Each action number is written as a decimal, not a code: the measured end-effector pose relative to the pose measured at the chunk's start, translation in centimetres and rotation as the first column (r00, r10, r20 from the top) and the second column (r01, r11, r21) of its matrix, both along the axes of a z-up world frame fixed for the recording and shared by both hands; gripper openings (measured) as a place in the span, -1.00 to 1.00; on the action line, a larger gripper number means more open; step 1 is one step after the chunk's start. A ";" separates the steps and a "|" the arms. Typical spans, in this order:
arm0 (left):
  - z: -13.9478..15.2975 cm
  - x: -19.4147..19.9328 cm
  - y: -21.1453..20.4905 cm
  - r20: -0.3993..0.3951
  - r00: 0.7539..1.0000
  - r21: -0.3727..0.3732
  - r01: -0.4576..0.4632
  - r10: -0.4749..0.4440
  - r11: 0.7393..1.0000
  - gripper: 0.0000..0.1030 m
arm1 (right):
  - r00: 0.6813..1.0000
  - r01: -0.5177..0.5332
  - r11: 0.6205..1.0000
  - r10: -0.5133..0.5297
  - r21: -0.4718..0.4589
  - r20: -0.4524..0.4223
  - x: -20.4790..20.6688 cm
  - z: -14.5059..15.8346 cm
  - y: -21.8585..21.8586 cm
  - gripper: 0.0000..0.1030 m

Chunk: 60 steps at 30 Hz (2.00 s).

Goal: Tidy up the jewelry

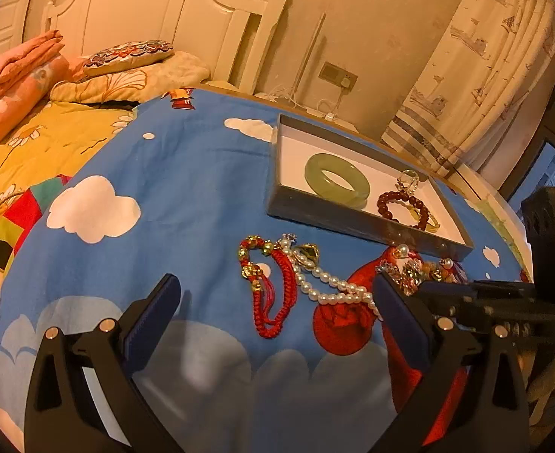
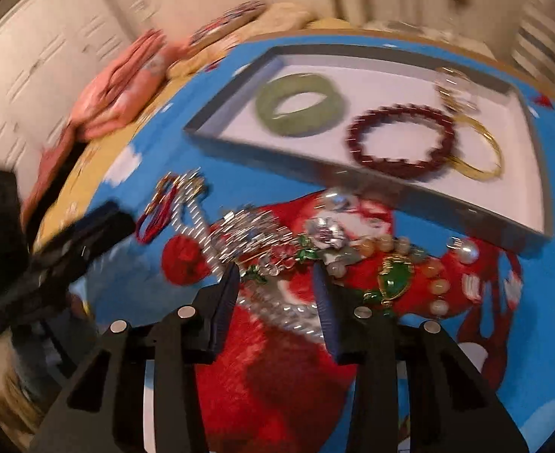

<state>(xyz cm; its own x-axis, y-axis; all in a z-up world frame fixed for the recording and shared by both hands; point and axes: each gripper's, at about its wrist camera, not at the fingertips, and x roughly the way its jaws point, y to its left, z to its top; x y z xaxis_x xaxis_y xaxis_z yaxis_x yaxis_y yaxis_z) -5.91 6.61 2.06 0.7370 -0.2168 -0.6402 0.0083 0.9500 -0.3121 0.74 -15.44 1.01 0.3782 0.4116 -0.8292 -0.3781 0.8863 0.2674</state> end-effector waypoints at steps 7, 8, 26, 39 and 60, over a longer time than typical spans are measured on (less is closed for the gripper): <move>0.1 -0.2 -0.1 0.010 1.000 -0.004 0.010 -0.010 1.000 0.95 | 0.993 0.114 0.992 -0.111 -0.061 0.042 0.3 -0.1 1.5 -0.26; 0.1 -0.2 -0.1 0.013 1.000 -0.004 0.011 -0.011 1.000 0.95 | 0.992 0.111 0.989 -0.105 -0.095 0.073 0.2 -0.2 2.2 -0.24; 1.5 -0.3 -5.0 0.033 0.985 0.205 0.157 -0.167 0.966 0.92 | 0.983 0.020 1.000 -0.022 0.011 0.183 -0.5 0.0 0.3 -0.71; -0.9 5.3 -9.8 -0.136 0.941 0.216 0.333 -0.310 0.918 -0.16 | 0.965 0.051 0.986 -0.089 0.157 0.246 -2.1 2.5 -4.3 -0.70; 0.4 1.0 -16.0 -0.033 0.868 0.483 0.448 -0.496 0.752 0.21 | 0.955 0.100 0.967 -0.159 0.233 0.250 -3.3 2.7 -8.4 -0.70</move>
<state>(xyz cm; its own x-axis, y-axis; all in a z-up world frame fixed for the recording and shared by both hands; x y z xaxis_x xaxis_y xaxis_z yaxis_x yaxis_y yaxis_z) -4.93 -9.43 2.46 0.6797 -0.2505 -0.6893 0.5000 0.8459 0.1856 -2.59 -23.88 3.74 0.6335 0.5015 -0.5892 -0.3467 0.8648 0.3633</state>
